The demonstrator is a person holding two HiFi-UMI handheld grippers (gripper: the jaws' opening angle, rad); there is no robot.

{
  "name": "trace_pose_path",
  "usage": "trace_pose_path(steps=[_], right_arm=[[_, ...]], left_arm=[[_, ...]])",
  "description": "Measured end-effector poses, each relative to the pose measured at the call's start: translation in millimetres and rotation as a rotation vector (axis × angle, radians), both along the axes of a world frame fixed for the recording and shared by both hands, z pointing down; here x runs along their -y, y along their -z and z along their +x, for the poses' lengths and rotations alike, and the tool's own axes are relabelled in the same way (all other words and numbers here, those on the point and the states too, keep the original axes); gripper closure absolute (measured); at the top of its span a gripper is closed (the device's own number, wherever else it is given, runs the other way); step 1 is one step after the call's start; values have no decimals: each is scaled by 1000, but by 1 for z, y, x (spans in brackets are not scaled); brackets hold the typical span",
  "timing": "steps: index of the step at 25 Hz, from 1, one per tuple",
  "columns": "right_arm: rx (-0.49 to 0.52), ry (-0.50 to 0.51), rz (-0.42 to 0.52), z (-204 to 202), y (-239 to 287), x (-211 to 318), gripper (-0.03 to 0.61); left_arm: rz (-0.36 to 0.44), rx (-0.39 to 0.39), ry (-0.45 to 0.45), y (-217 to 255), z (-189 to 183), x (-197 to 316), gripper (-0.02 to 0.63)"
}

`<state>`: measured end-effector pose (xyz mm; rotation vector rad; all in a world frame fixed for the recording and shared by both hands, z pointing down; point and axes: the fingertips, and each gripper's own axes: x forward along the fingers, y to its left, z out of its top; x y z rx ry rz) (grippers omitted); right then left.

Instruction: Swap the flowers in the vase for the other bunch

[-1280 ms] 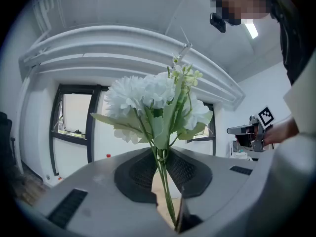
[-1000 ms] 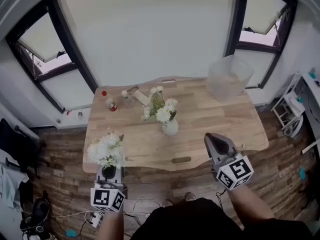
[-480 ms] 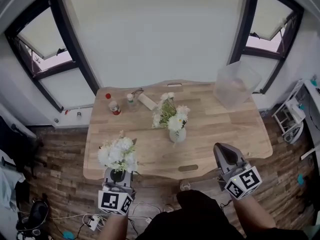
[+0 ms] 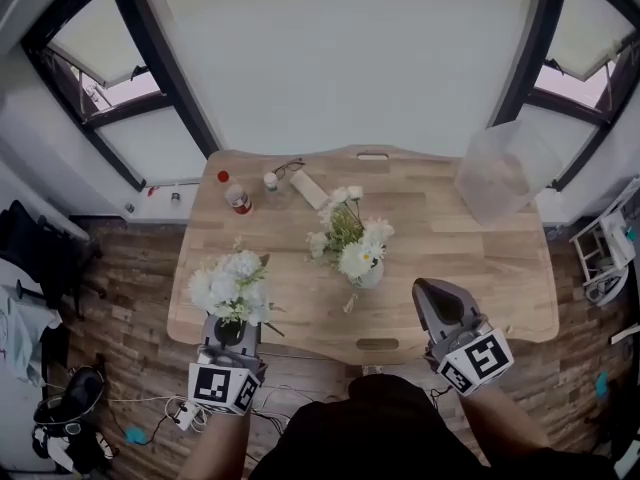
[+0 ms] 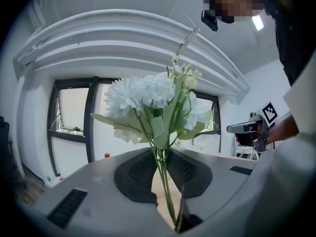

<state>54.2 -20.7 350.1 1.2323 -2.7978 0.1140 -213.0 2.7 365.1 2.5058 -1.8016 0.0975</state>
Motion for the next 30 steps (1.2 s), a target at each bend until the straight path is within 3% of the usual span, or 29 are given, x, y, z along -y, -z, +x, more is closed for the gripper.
trace_pose_path(steps=[6, 13, 15, 21, 30], right_arm=[[-32, 124, 20, -11, -5, 23, 560], [12, 205, 112, -42, 15, 36, 546], [-8, 214, 103, -53, 10, 38, 389], [-145, 195, 110, -78, -14, 43, 296], [-329, 71, 60, -88, -55, 63, 279]], left_arm=[[-26, 4, 109, -2, 7, 19, 563], [-71, 56, 114, -12, 15, 29, 563], [-84, 66, 104, -17, 14, 33, 563], [-84, 59, 27, -31, 16, 56, 563], [-123, 52, -50, -59, 9, 78, 563]])
